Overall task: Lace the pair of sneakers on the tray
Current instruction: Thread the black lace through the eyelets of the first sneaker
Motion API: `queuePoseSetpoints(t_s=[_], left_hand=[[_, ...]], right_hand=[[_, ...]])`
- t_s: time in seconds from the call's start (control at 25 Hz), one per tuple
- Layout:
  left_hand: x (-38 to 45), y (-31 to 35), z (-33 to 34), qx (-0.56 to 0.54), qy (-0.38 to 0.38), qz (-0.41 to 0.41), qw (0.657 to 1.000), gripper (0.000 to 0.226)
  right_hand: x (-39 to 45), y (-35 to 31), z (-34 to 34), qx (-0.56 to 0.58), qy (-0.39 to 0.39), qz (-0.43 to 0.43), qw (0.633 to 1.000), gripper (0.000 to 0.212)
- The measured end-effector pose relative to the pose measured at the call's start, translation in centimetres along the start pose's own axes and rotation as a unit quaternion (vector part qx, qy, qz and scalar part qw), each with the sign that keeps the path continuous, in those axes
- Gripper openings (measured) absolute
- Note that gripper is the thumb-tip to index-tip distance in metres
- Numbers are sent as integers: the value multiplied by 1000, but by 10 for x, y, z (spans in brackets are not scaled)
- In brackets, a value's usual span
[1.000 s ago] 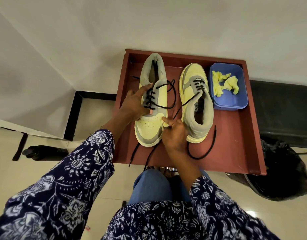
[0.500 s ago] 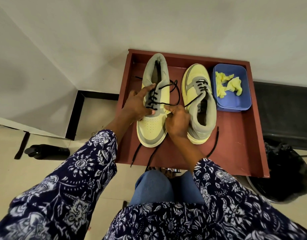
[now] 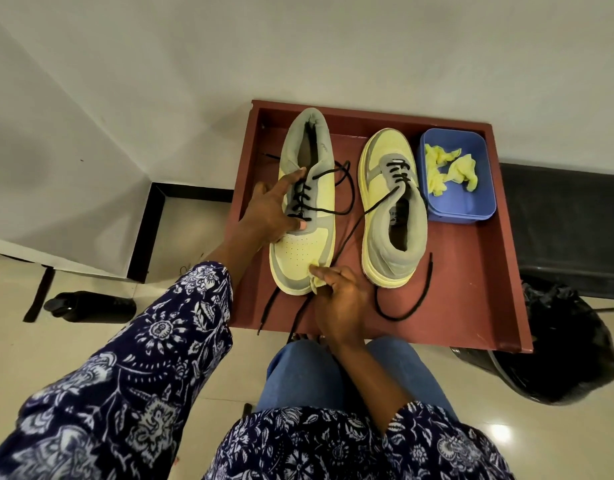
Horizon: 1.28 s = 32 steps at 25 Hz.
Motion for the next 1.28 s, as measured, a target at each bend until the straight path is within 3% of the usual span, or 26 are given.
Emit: queuePoseSetpoints(t_s=[0.28,0.64,1.12,1.28], left_hand=[[2,0,0,-2,0,2,1000,87],[2,-1,0,2,3,0,1000,86],[1,-2,1,-30,5,-15,999,81],[0,-1,1,-30,7,-9,999,81]], right_hand=[[39,-2,-9,-26,42,-13,999,41],[98,-15,-7,-80,63,-23,995,31],[46,-17,9,-156,-39,-35,986,44],[15,-15,12,-98,2,-85,992,36]])
Point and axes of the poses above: each hand's wrist, its own x-axis towards the middle knuckle, its own z-axis out of the palm, y = z × x, the point moved 6 cm from there along x, towards the middle knuckle, and after that the axes turned 3 degrees about -z, right-handed, at the moved point
